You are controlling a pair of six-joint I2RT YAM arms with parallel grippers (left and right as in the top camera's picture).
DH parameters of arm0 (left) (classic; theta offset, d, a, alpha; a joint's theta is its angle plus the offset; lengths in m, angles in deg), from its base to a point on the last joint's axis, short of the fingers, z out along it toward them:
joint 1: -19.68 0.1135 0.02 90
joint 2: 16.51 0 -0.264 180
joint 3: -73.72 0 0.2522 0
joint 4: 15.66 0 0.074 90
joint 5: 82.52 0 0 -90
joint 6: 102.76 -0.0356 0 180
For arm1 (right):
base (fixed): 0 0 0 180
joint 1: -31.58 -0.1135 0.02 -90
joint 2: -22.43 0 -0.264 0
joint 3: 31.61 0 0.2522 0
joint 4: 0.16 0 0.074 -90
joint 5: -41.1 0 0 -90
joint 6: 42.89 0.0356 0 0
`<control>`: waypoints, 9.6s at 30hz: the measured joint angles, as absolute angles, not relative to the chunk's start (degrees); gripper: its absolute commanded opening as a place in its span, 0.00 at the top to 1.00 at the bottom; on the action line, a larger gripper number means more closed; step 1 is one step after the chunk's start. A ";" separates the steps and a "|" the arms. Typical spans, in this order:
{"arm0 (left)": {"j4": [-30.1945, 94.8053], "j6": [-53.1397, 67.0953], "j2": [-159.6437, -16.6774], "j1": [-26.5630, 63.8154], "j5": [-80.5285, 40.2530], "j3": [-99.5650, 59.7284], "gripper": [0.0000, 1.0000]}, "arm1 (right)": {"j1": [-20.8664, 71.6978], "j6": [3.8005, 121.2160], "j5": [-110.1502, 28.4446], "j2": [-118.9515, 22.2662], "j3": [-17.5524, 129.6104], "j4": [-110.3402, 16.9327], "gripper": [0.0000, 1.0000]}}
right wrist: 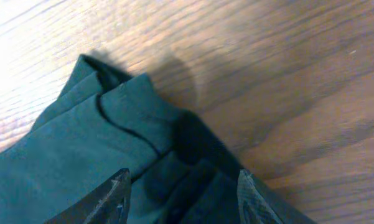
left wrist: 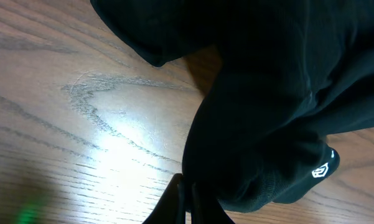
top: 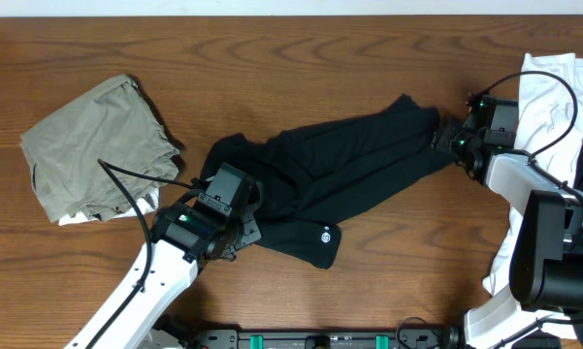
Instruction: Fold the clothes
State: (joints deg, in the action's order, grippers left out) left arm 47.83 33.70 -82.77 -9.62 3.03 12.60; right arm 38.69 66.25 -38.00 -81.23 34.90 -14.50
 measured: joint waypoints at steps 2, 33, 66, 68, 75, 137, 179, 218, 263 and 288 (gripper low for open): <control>47.70 33.70 -82.77 -9.60 3.03 12.60 0.94 | 38.69 66.25 -37.17 -81.23 34.90 -15.68 0.46; 44.03 32.12 -81.81 -9.62 6.18 12.60 0.94 | 39.15 66.60 -41.19 -71.98 36.87 -32.27 0.99; 43.05 31.71 -80.63 -9.62 7.07 12.60 0.94 | 38.30 65.07 -42.28 -85.62 40.81 -25.56 0.99; 43.05 31.71 -80.63 -9.62 7.07 12.60 0.94 | 38.08 65.09 -42.24 -85.82 40.81 -25.51 0.99; 43.05 31.71 -80.63 -9.62 7.07 12.60 0.94 | 38.10 65.13 -42.28 -85.77 40.81 -25.99 0.99; 4.03 15.27 -111.69 9.89 0.32 -35.59 0.94 | 41.43 65.33 -59.35 -65.84 78.12 -42.39 0.99; 68.36 11.97 -116.17 0.50 4.39 -17.10 0.77 | 41.47 64.74 -65.21 -66.23 50.01 -76.18 0.99; 40.38 -2.78 -129.79 11.42 -8.84 -16.95 0.78 | 41.47 64.76 -65.32 -66.23 49.94 -75.43 0.99; 45.30 0.17 -107.73 15.42 -9.21 -18.17 0.29 | 41.47 64.91 -64.97 -66.23 49.94 -76.20 0.96; 59.31 15.58 -104.17 -3.53 -13.41 3.27 0.29 | 41.47 64.91 -64.97 -66.23 49.90 -76.61 0.92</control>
